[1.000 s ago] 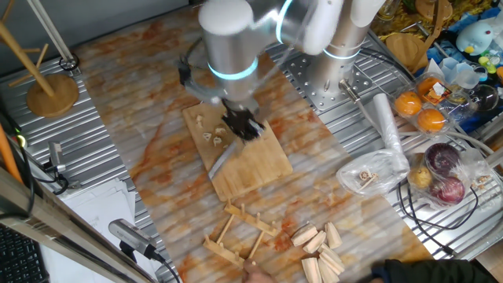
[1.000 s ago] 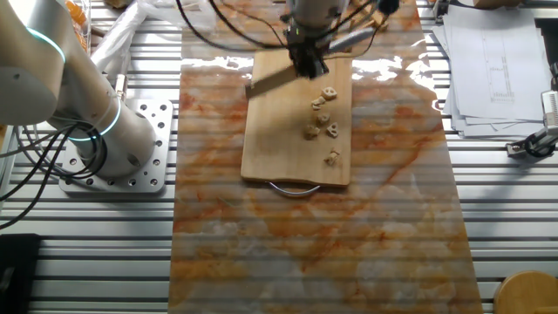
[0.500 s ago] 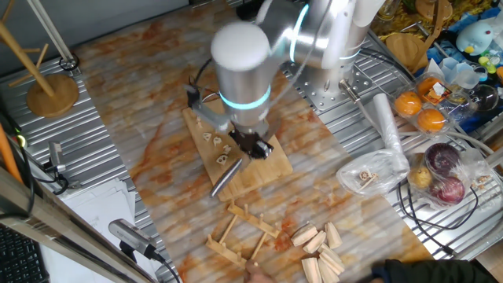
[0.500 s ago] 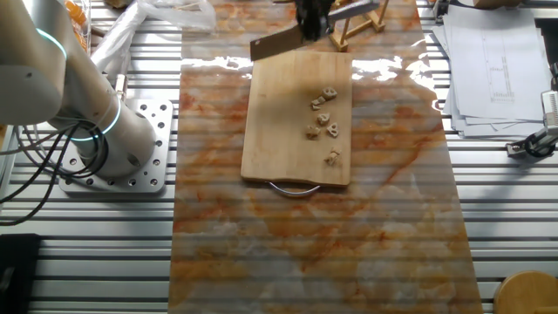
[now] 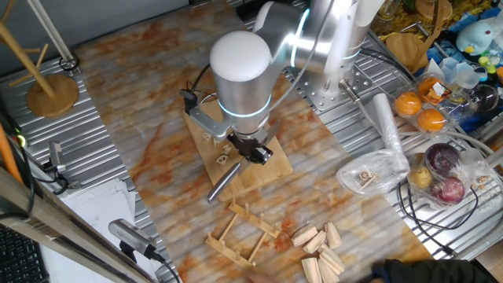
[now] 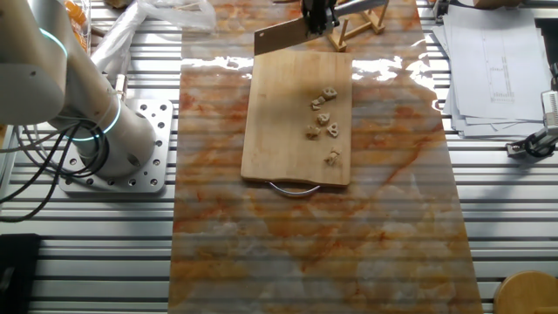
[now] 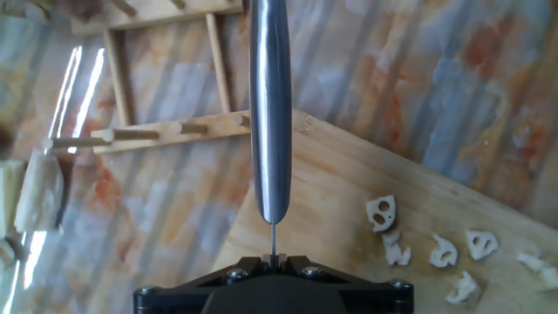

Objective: Slice the lotus root

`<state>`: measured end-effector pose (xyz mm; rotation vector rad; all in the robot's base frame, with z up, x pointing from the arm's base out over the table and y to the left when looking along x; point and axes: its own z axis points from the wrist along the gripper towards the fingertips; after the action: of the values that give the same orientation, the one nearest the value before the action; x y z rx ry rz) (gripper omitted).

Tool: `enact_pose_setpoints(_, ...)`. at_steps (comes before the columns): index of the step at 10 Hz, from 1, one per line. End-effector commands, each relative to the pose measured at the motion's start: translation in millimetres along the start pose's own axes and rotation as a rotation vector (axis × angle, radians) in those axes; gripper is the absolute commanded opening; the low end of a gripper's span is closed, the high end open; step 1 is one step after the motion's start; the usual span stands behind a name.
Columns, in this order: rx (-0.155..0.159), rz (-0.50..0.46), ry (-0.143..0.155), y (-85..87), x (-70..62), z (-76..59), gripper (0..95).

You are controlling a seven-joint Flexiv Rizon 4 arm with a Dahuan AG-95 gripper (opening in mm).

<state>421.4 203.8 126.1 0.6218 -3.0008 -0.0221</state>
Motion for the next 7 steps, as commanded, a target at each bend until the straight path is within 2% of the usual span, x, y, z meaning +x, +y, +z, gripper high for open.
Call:
enact_pose_setpoints(1, 0.020, -0.025, 0.005, -0.2, -2.5, 0.9, 0.0)
enact_pose_setpoints(2, 0.011, -0.033, 0.000, -0.2, -2.5, 0.9, 0.0)
enact_pose_setpoints(3, -0.030, -0.021, 0.005, -0.2, -2.5, 0.9, 0.0)
enact_pose_setpoints(4, -0.030, -0.025, 0.000, -0.2, -2.5, 0.9, 0.0)
enact_pose_setpoints(6, 0.002, -0.036, -0.027, -0.2, -2.5, 0.9, 0.0)
enact_pose_setpoints(7, -0.009, -0.045, -0.043, -0.2, -2.5, 0.9, 0.0)
